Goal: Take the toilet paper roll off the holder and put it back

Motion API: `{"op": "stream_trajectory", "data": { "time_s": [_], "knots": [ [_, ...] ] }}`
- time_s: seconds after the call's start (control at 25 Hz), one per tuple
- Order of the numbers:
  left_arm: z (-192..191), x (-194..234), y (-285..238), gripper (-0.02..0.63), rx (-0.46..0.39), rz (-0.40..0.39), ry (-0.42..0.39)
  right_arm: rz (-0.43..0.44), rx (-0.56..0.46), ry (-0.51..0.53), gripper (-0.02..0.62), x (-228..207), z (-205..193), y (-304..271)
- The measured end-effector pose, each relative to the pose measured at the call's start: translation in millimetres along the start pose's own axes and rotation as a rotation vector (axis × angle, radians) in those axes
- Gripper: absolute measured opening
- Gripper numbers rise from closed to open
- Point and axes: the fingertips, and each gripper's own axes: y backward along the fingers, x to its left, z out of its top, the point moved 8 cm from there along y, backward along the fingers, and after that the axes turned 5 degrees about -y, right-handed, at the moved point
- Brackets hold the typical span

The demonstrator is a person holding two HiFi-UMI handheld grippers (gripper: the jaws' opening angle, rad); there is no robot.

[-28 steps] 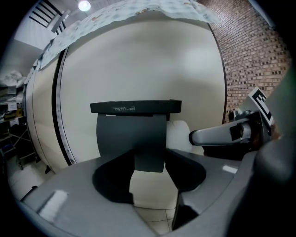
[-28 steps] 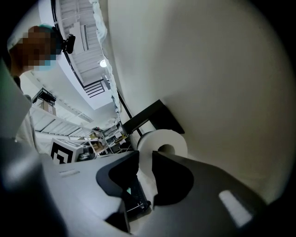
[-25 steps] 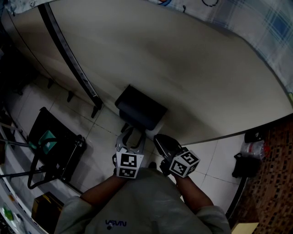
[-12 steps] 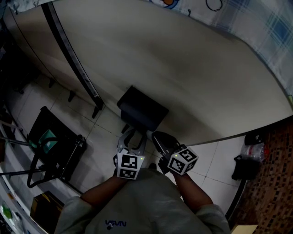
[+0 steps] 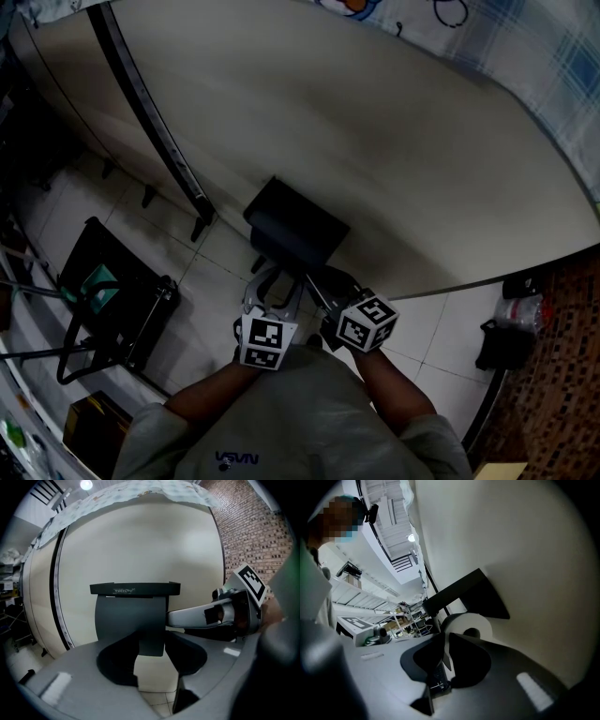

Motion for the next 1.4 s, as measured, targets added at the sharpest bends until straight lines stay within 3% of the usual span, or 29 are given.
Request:
{"op": "stream_trajectory", "data": {
  "time_s": [0.6,0.88,1.12,1.24,1.4],
  "knots": [
    [0,4,3,0.179,-0.007,-0.044,-0.017,-0.01,0.066,0.127,0.028,4,0,-8],
    [-1,6,3,0.175,-0.012,-0.051,-0.008,-0.093,0.079,0.116,0.0,-3,-16,19],
    [0,-7,2,0.136,-0.019,-0.074,-0.019,-0.128,0.039,0.106,0.0,-3,-19,38],
    [3,-14,5,0.07,-0.047,-0.077,-0.024,-0.161,0.032,0.133,0.0,0,-17,47],
    [7,-19,10,0.049,-0.075,-0.066,-0.007,-0.199,0.022,0.179,0.0,7,-15,57]
  ]
}}
